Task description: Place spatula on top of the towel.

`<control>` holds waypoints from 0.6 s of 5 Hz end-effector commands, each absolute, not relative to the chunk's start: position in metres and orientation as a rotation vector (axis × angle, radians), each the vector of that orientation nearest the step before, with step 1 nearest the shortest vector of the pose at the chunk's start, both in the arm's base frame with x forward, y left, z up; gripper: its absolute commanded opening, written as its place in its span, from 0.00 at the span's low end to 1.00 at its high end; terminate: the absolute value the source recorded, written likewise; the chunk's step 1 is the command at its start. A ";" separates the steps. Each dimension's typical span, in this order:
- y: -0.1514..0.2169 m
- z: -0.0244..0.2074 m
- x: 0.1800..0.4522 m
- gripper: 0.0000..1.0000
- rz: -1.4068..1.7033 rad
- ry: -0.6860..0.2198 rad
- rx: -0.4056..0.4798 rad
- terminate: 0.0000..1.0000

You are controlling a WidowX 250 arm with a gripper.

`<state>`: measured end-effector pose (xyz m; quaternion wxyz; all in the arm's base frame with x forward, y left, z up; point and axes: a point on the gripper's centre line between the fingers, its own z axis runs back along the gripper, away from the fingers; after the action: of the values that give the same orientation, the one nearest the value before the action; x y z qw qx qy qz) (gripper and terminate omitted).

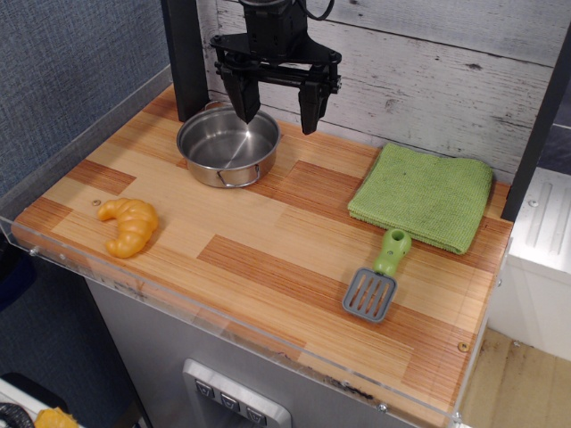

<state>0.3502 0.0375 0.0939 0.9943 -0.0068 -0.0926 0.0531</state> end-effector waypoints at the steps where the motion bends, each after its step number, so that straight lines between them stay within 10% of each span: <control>1: 0.037 0.094 0.350 1.00 0.106 -0.186 -0.014 0.00; 3: -0.011 0.086 0.341 1.00 0.087 -0.197 -0.030 0.00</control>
<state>0.3369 -0.0124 0.0650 0.9967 -0.0146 -0.0659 0.0442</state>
